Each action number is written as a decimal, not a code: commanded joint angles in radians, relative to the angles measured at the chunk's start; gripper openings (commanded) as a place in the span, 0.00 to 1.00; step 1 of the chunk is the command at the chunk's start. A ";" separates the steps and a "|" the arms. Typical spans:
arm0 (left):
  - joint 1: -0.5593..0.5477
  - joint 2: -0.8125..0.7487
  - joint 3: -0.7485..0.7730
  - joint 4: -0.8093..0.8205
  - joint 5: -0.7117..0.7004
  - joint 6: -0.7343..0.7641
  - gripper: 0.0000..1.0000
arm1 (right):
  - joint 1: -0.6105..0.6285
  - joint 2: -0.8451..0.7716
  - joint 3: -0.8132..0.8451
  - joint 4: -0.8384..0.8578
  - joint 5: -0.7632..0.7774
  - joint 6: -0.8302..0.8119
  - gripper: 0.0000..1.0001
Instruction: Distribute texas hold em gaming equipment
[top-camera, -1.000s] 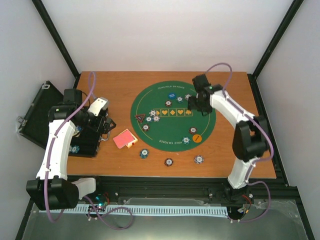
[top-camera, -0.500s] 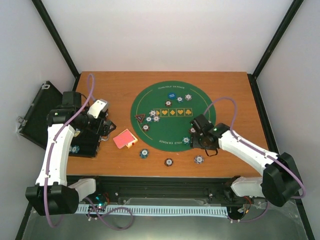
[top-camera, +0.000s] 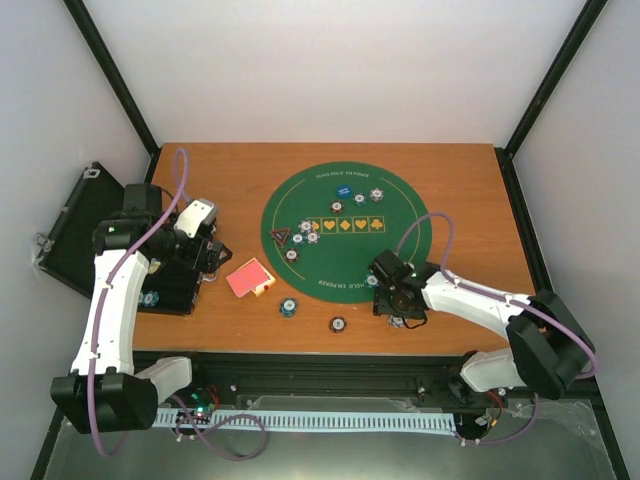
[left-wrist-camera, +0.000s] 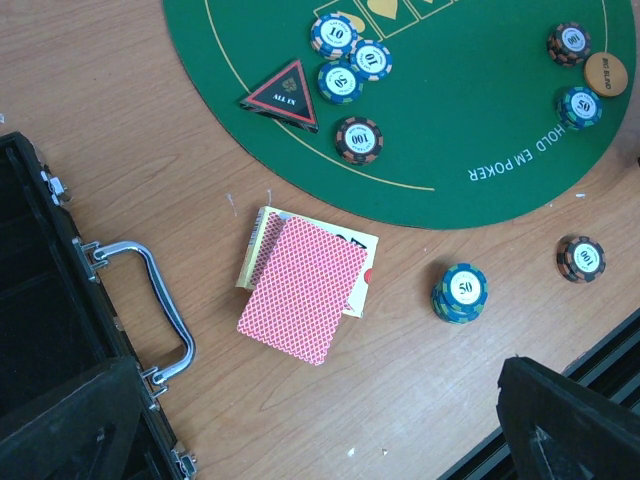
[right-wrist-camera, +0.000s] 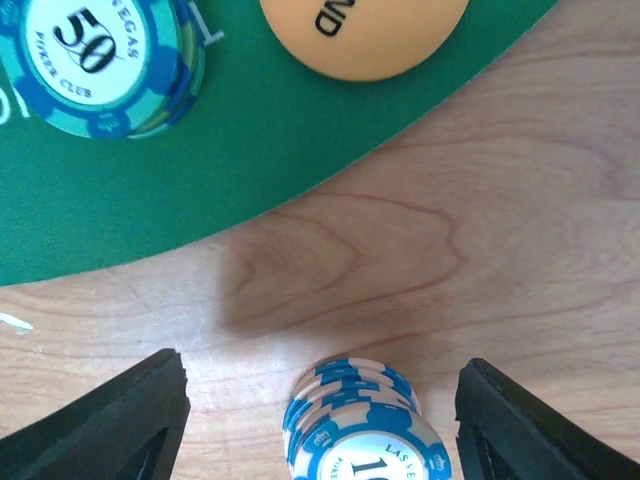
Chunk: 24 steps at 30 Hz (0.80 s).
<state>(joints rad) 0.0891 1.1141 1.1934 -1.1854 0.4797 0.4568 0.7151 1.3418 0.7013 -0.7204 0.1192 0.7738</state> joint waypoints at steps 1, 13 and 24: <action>0.006 -0.014 0.023 -0.017 0.016 -0.001 1.00 | 0.022 0.022 -0.031 0.043 0.013 0.041 0.72; 0.006 -0.012 0.032 -0.017 0.019 -0.003 1.00 | 0.032 -0.004 -0.091 0.051 0.019 0.063 0.61; 0.006 -0.019 0.030 -0.017 0.021 -0.003 1.00 | 0.051 -0.026 -0.083 0.000 0.035 0.069 0.53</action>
<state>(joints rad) 0.0891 1.1141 1.1938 -1.1862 0.4805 0.4568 0.7483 1.3407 0.6270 -0.6933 0.1276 0.8173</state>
